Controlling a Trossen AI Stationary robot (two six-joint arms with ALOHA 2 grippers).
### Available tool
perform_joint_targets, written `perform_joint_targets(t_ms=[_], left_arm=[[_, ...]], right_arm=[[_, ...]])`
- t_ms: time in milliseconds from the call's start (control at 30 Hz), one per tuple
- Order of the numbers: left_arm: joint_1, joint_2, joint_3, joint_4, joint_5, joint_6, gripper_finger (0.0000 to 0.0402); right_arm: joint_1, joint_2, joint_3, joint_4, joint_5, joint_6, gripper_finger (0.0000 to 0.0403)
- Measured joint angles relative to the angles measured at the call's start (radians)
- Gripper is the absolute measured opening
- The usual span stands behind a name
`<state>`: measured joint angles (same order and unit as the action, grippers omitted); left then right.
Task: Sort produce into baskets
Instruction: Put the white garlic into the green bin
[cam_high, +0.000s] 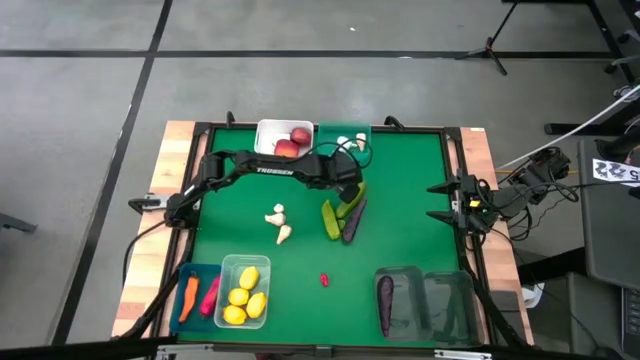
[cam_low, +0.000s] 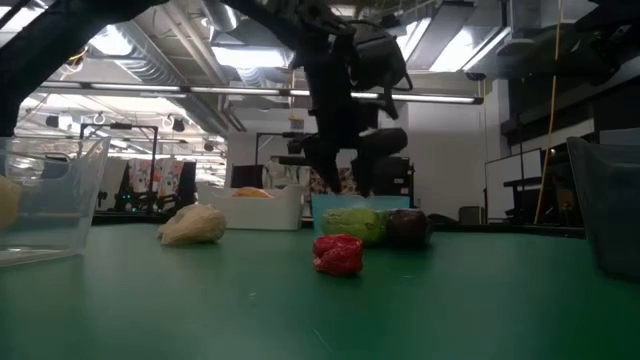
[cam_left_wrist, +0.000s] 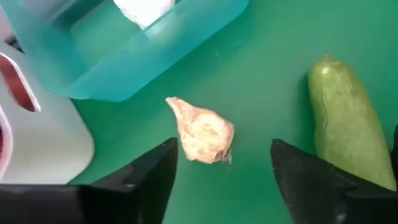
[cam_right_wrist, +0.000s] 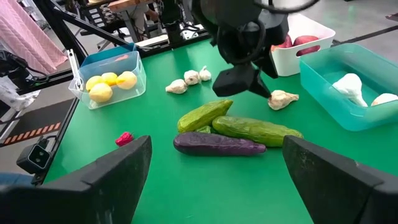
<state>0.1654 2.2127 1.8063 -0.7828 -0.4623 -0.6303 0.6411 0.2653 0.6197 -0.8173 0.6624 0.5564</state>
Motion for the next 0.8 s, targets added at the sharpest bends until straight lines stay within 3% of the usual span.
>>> perform_joint_targets(t_ms=[233,367,800], left_arm=[[0.007,0.004,-0.078,0.125,-0.003,-0.027,0.0305],[0.007,0.014,-0.109,0.199,-0.011,-0.028,0.0308],[0.011,0.081,-0.11,0.204,-0.017,-0.029,0.0308]], right_arm=[[0.0,0.0,0.0,0.0,0.0,0.0,0.036],[0.0,0.0,0.0,0.0,0.0,0.0,0.036],[0.0,0.0,0.0,0.0,0.0,0.0,0.036]])
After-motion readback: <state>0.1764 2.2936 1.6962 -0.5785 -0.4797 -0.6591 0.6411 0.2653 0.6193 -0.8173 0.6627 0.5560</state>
